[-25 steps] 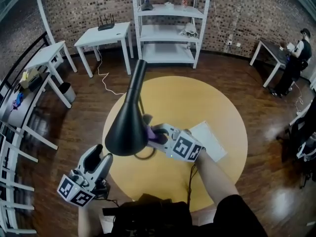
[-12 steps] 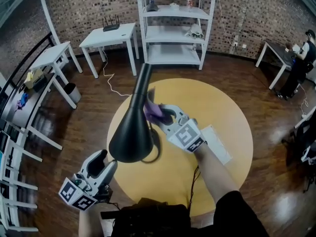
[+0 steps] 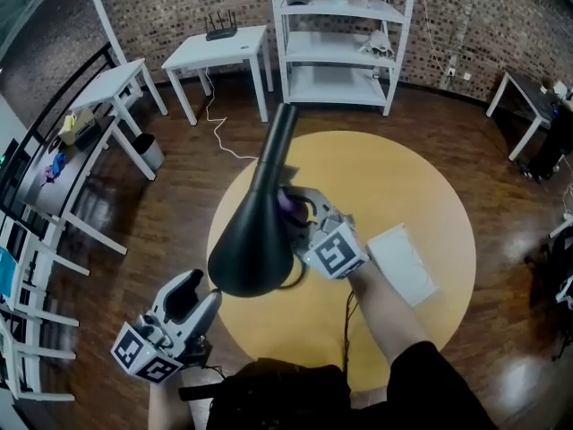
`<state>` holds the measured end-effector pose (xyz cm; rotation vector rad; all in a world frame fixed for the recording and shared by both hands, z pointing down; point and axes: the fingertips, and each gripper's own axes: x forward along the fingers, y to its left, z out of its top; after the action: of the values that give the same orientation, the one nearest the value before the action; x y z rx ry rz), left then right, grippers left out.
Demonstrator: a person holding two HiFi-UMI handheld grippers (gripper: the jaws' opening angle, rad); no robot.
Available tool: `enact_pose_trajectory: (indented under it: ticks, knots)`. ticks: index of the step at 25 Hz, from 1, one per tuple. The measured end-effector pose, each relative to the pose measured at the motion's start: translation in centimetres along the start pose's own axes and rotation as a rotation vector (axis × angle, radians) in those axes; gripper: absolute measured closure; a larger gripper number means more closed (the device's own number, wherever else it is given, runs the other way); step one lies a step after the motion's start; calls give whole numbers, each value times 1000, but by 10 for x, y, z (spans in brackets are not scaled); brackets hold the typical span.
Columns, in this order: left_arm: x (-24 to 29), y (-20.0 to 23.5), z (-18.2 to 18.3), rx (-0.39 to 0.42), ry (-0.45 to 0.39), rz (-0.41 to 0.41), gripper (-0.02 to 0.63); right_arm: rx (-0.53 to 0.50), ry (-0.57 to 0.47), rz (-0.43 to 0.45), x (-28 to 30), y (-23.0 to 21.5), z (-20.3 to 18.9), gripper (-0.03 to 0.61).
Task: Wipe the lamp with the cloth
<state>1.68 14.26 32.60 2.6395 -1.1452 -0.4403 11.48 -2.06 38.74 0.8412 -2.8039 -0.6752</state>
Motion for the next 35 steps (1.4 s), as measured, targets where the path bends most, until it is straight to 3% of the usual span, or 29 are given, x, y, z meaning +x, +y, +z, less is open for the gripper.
enact_pose_trajectory:
  ticks: [7,9,12,20,26,29,32,35]
  knots:
    - [0,3,1,-28,-23,-1,403,-407,84,105,-27,3,9,482]
    - [0,4,1,-27,-26,2,403,-475,115,147,-33,9,4,482]
    - [-2,6,0,-30,-37,9,404,-496,149,206,-38,24,-6,483]
    - [3,-2,-3,-28,-54,41,405,-351,170,235,-48,49,-24,482]
    - [8,-18,-5,-31,-71,6,405,-333,217,276,-67,60,-31,482]
    - [9,-18,-4,-39,-89,1,405,-298,308,175,-69,20,-40,482]
    - [11,-15,-4,-49,-106,12,405,-88,373,39,-59,-39,-47,482]
    - [12,-16,-5,-47,-110,23,405,233,324,10,-35,-86,-41,482]
